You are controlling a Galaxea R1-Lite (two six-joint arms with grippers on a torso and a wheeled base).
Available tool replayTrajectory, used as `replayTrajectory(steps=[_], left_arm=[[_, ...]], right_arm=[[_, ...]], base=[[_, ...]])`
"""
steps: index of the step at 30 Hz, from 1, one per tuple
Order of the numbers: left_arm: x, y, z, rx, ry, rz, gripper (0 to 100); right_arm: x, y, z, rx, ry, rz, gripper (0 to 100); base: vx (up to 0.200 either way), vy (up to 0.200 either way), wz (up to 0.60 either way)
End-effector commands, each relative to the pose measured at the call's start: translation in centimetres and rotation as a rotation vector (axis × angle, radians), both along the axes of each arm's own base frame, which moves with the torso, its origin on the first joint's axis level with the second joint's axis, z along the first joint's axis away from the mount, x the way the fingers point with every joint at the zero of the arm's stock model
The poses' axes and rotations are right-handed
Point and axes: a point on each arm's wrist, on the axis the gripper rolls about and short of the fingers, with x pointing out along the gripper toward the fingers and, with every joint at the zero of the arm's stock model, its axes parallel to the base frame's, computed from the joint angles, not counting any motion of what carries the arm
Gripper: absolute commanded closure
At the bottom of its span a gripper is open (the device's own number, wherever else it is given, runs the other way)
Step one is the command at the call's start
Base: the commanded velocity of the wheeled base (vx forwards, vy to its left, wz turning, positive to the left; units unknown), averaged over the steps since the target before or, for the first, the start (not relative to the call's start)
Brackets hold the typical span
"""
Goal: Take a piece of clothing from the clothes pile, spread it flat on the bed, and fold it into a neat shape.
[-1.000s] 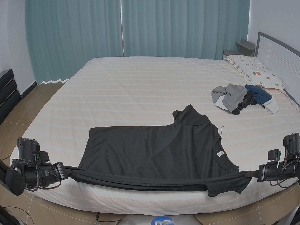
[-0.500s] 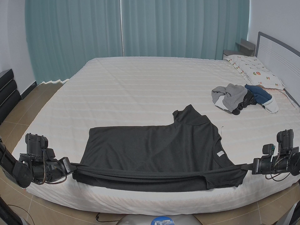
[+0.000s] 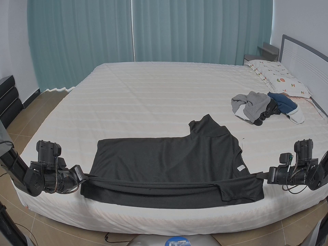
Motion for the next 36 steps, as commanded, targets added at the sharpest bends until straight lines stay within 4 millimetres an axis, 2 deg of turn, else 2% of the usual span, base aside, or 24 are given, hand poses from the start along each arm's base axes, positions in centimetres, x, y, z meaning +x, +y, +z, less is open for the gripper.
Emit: replayTrajectory(steps=[1,6,8,14,17,19,26,36], left_arm=[[0.1,0.0,-0.2,0.000,0.009,0.003,100],[-0.5,0.1,1.0,0.000,-0.034,0.004,100],[-1.5,0.1,2.4,0.000,-0.077,0.005,100],[-2.3,0.0,2.1,0.016,-0.061,0.009,100],[-2.0,0.0,1.9,0.017,-0.052,0.007,100],[-1.4,-0.1,0.9,0.019,-0.024,0.006,100],[1.1,-0.3,-0.9,0.015,0.022,0.011,100],[3.0,-1.0,-1.8,-0.019,0.034,0.027,100]], right_arm=[[-0.1,0.1,0.2,0.012,-0.018,-0.013,100],[-1.3,0.1,1.3,0.013,-0.057,-0.016,100],[-2.6,0.2,2.2,0.011,-0.080,-0.016,100],[-3.9,0.3,2.3,0.003,-0.079,-0.009,100],[-3.6,0.3,2.1,0.004,-0.072,-0.010,100],[-3.0,0.3,1.6,0.004,-0.057,-0.010,100],[-0.6,0.5,0.0,0.003,-0.011,-0.004,100],[1.5,1.1,-2.7,-0.001,0.037,0.010,100]], base=[[0.000,0.000,0.00],[0.000,0.000,0.00],[0.000,0.000,0.00],[0.000,0.000,0.00],[0.000,0.000,0.00],[0.000,0.000,0.00],[0.000,0.000,0.00],[0.000,0.000,0.00]])
